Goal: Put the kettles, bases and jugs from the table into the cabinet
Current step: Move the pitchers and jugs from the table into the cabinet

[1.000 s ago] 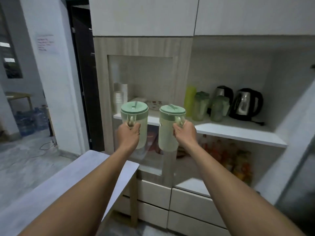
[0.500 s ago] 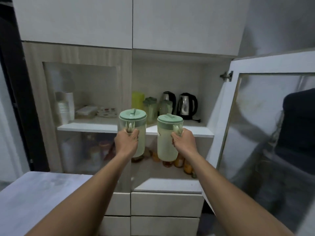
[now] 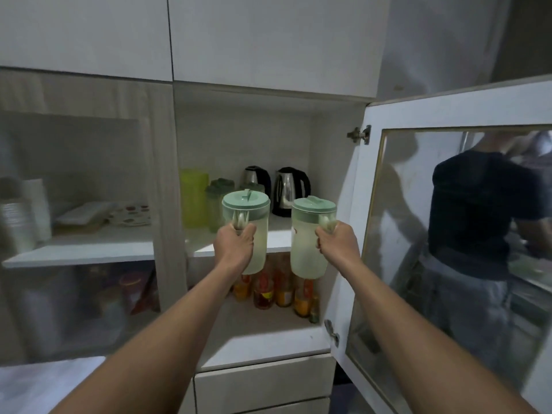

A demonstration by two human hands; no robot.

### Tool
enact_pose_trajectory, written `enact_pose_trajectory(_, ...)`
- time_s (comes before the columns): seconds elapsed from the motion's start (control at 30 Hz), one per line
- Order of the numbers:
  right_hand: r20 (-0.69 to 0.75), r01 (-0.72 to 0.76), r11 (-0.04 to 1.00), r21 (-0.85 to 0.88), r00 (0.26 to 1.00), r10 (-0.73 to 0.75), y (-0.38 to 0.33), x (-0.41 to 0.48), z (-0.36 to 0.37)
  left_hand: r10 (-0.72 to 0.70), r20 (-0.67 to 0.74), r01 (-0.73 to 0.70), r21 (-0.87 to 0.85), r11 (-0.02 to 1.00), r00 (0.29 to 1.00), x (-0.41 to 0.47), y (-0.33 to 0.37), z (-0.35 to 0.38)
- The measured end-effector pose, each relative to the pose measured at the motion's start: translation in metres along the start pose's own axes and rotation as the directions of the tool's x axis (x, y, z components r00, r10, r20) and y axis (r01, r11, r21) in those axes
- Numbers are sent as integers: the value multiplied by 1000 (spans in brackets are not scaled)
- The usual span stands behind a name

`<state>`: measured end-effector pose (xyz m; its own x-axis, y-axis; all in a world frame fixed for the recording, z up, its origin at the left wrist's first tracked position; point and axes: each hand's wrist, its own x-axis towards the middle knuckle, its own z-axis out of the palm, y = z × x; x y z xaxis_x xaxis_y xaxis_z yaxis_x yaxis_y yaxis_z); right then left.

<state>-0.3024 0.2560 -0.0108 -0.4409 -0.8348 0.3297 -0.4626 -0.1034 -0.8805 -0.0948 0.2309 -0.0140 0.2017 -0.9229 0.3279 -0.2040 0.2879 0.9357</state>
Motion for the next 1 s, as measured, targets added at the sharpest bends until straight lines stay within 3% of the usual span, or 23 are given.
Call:
enact_pose_trajectory(0.5,-77,-51,999,8,996,51,34,133,45,-5,139,12,-52,999,990,120,-36,97)
enact_pose_trajectory(1.0,-59,-152,988,3,987,152,107,280,101,-116,124,120,-23,993,985,238,-104,225)
